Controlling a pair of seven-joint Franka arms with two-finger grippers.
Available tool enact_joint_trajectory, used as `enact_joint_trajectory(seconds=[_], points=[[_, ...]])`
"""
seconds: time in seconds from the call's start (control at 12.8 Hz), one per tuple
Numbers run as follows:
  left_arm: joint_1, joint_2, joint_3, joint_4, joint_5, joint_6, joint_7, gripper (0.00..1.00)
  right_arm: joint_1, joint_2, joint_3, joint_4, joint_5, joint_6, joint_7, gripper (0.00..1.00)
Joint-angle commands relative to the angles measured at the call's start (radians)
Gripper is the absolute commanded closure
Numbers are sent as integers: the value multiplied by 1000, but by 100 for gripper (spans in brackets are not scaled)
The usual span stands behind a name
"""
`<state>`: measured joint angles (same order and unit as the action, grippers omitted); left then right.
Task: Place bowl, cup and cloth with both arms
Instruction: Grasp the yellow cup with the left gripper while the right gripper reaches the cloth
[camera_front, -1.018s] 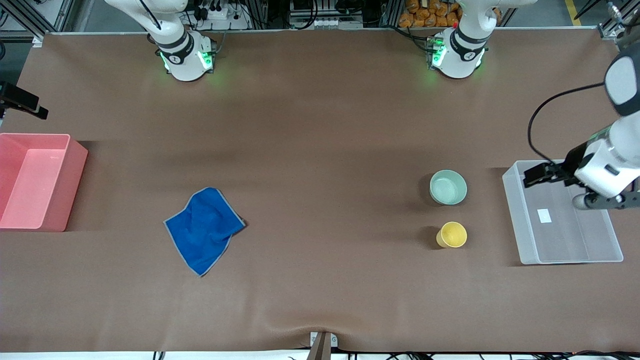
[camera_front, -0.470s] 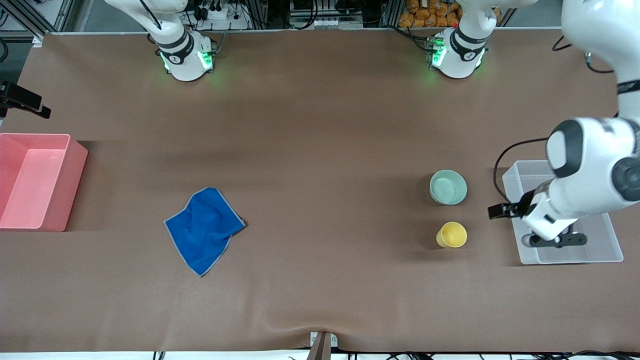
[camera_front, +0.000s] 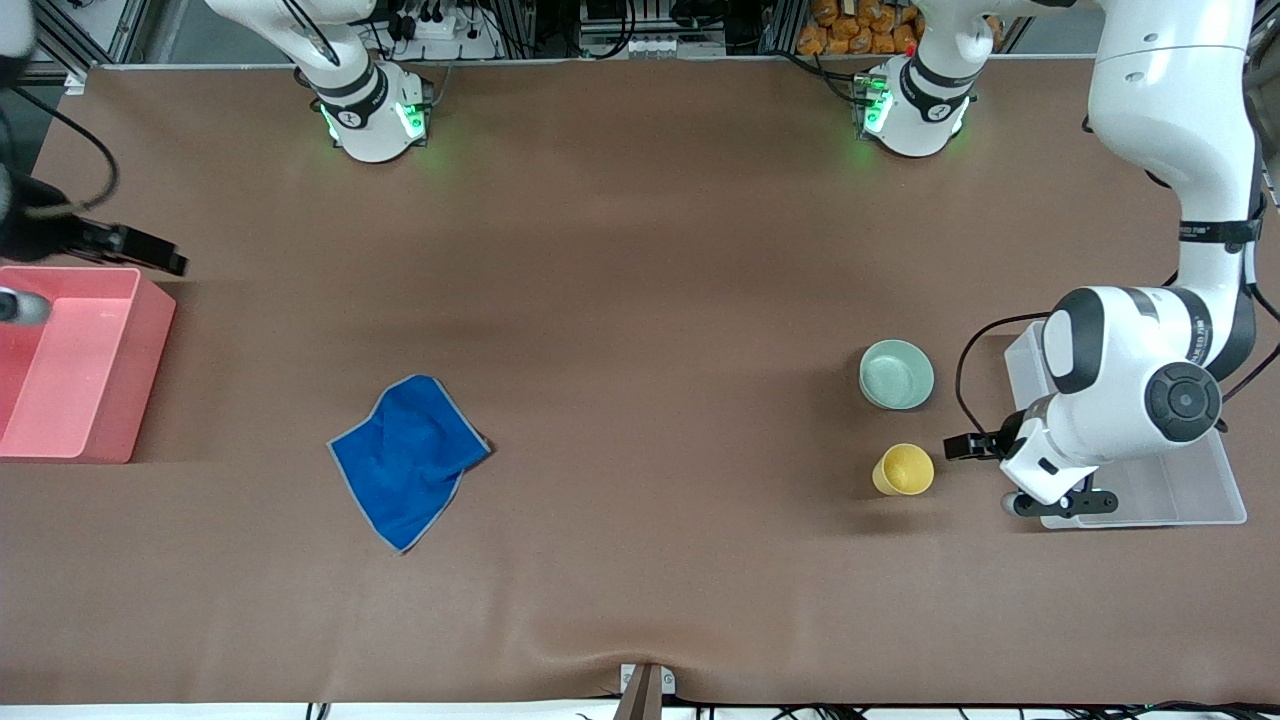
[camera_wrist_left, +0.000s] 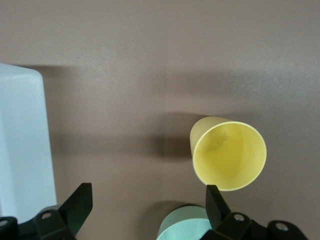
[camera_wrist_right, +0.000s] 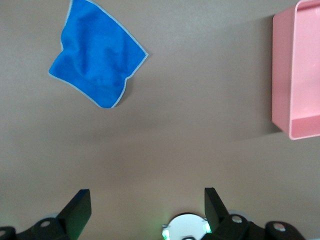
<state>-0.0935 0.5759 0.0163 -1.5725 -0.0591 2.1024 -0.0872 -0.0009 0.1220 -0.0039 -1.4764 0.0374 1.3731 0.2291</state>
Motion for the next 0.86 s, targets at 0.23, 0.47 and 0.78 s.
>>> enact_joint_trajectory(seconds=[0.23, 0.47, 0.78], points=[[-14, 94, -13, 22, -25, 99, -43, 4, 51, 114, -7, -45, 4, 124, 209, 0], [-18, 114, -16, 22, -22, 113, -74, 40, 68, 114, -7, -203, 6, 351, 283, 0], [-18, 111, -16, 22, -19, 120, -77, 100, 122, 163, -7, -288, 6, 503, 545, 0]])
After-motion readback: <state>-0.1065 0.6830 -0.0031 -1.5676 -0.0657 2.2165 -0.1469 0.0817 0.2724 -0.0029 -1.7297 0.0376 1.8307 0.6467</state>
